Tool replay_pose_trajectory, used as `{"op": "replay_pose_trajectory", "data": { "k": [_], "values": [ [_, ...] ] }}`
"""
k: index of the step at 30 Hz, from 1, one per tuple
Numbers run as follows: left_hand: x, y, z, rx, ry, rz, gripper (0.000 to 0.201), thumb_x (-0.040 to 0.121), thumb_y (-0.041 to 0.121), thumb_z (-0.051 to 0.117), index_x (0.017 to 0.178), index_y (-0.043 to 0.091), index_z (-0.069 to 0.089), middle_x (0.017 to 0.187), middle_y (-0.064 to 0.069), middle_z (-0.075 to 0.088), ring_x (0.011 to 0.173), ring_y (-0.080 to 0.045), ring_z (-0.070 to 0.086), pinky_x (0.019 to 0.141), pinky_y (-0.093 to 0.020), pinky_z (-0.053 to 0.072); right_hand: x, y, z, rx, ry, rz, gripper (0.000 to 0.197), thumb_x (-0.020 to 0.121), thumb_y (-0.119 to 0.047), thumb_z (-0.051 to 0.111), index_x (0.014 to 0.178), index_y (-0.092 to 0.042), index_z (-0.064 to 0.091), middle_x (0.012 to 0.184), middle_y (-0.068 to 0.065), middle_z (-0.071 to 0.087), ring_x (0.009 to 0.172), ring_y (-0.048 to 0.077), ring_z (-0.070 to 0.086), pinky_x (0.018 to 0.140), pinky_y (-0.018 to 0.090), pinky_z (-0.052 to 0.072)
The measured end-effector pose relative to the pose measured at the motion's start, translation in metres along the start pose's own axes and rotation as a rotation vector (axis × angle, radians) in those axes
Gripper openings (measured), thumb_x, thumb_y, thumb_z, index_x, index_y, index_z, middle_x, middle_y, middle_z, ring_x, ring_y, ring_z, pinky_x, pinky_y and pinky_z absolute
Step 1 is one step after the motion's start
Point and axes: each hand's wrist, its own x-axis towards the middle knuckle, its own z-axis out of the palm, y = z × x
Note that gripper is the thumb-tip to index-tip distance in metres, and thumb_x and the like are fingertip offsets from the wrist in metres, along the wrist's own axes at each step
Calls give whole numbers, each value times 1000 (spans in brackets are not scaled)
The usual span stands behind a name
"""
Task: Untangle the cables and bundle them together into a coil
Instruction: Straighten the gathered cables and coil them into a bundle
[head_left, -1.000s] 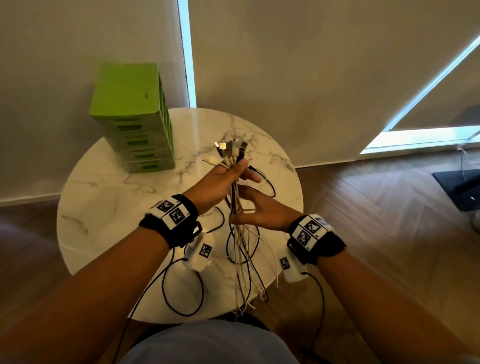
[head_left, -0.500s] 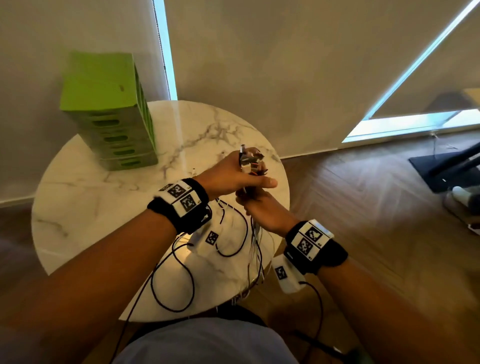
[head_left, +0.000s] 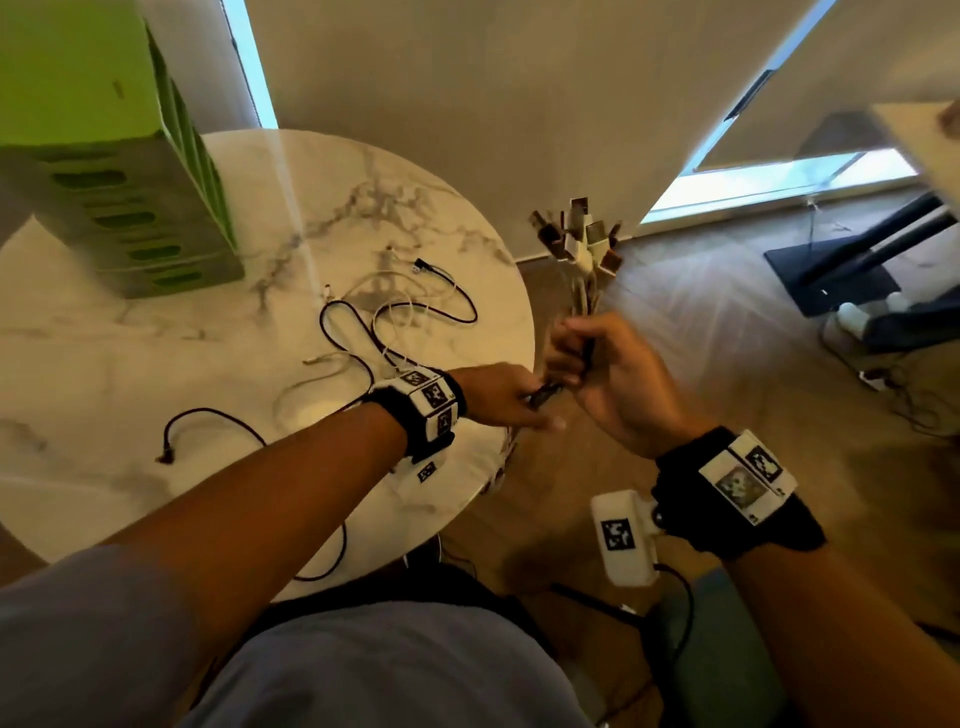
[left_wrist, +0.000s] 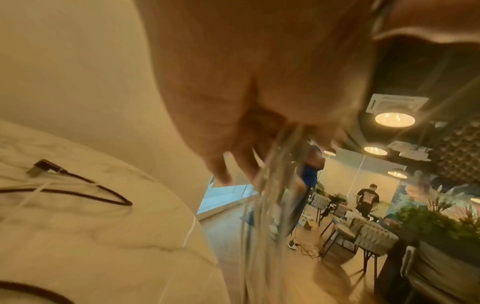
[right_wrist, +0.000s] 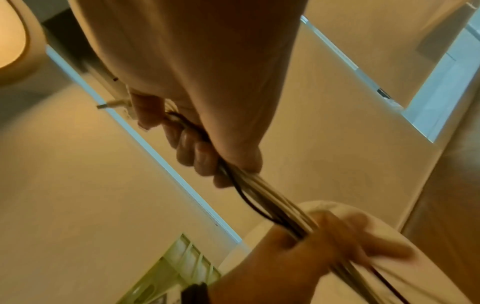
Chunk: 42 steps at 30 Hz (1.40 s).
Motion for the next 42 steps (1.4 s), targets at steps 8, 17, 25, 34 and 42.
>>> {"op": "replay_pose_trajectory", "data": {
  "k": [8,17,25,34,42],
  "values": [
    [32,22,21,-74,-63,-23,44,99,46,58,126,11,61,125,-6,67,104,-22,64,95,-36,49,-1,-30,-32,-283,159,-267,20,82,-5,51,76,-24,46,71,-7,43,71,11,43,70,29,40],
    [-22,49,-40,-795,198,328,103,82,56,72,154,5,19,144,-4,47,122,3,53,97,-16,44,30,-9,-30,-575,-100,-15,26,84,-28,55,104,-13,53,103,16,52,98,32,54,82,46,51],
    [-68,57,-83,-387,534,163,36,110,26,36,131,13,63,99,6,70,92,1,66,81,-17,50,63,14,-5,-519,-298,-13,6,89,-9,60,89,-12,55,77,-5,56,72,6,53,66,25,47],
    [-130,16,-125,-880,385,42,37,104,40,42,75,17,42,59,2,31,60,-21,47,103,-56,48,119,112,-44,-1029,-756,471,40,82,-47,79,62,-16,63,68,14,69,69,31,67,78,41,52],
    [-142,-18,-141,-1113,933,115,25,94,14,63,76,21,47,66,4,42,64,-12,49,85,-38,54,166,108,-46,-1411,-189,-131,49,96,-44,59,131,-13,44,109,10,65,99,37,64,82,45,50]
  ]
}}
